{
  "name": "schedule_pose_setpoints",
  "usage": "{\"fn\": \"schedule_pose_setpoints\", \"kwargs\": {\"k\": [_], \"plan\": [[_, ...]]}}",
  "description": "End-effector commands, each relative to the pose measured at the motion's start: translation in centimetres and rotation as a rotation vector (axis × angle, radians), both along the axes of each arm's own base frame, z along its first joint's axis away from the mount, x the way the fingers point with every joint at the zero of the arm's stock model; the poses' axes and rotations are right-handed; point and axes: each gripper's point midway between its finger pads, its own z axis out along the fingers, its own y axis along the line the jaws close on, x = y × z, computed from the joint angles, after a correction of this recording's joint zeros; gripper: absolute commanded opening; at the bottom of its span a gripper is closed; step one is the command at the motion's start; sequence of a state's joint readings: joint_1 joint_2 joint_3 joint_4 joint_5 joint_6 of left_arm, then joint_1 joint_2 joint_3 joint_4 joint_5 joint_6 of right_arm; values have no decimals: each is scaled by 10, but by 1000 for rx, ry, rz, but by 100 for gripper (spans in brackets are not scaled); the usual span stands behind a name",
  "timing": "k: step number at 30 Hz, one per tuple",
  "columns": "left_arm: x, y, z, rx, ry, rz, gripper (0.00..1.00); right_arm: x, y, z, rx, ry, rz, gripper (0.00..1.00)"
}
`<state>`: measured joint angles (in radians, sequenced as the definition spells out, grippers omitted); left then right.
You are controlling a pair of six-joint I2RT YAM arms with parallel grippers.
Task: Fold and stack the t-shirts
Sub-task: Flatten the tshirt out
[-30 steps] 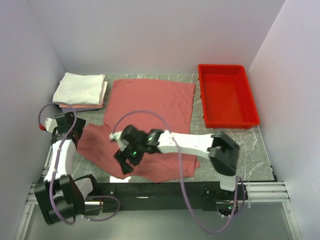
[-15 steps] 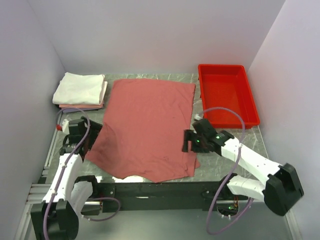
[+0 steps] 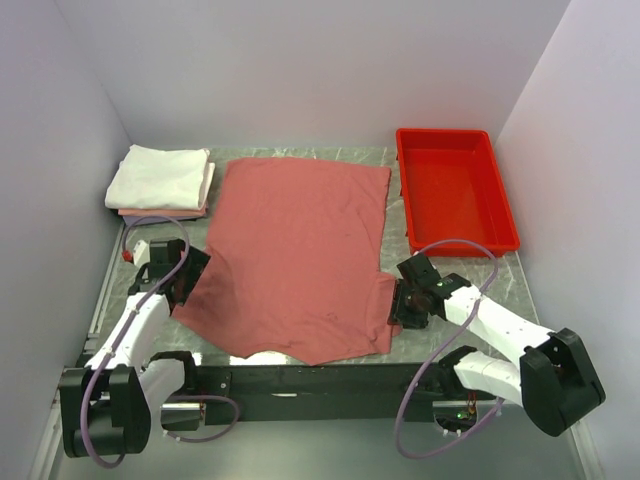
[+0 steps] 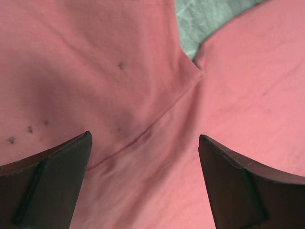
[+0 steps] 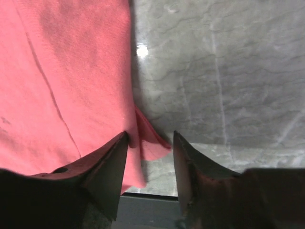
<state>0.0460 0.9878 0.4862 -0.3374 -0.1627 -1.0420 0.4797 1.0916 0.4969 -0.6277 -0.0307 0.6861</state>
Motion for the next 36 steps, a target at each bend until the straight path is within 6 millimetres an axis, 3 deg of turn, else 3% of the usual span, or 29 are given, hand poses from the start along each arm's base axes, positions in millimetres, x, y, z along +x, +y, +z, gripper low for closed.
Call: {"fn": "schedule_pose_setpoints", "kwargs": {"k": [1,15,19,21,27,32,36], "plan": [[4,9,-1,34,-8,37,99,5,6,-1,35,-11,-14,47],[-3,38,-35,135,171,123,99,4,3,20,56,-52,-52,47],[-4,41,-40,125,173,125,99,3,-4,13,18,-31,-82,42],[-3,43,-39,122,164,131,99,2,-6,10,4,-11,-83,34],[-1,40,-39,105,149,111,99,-5,5,-4,52,39,-51,34],[-2,41,-38,109,140,106,99,-5,20,-2,119,28,-27,34],[-2,43,-35,117,131,113,99,-13,14,-12,66,73,-33,25]]}}
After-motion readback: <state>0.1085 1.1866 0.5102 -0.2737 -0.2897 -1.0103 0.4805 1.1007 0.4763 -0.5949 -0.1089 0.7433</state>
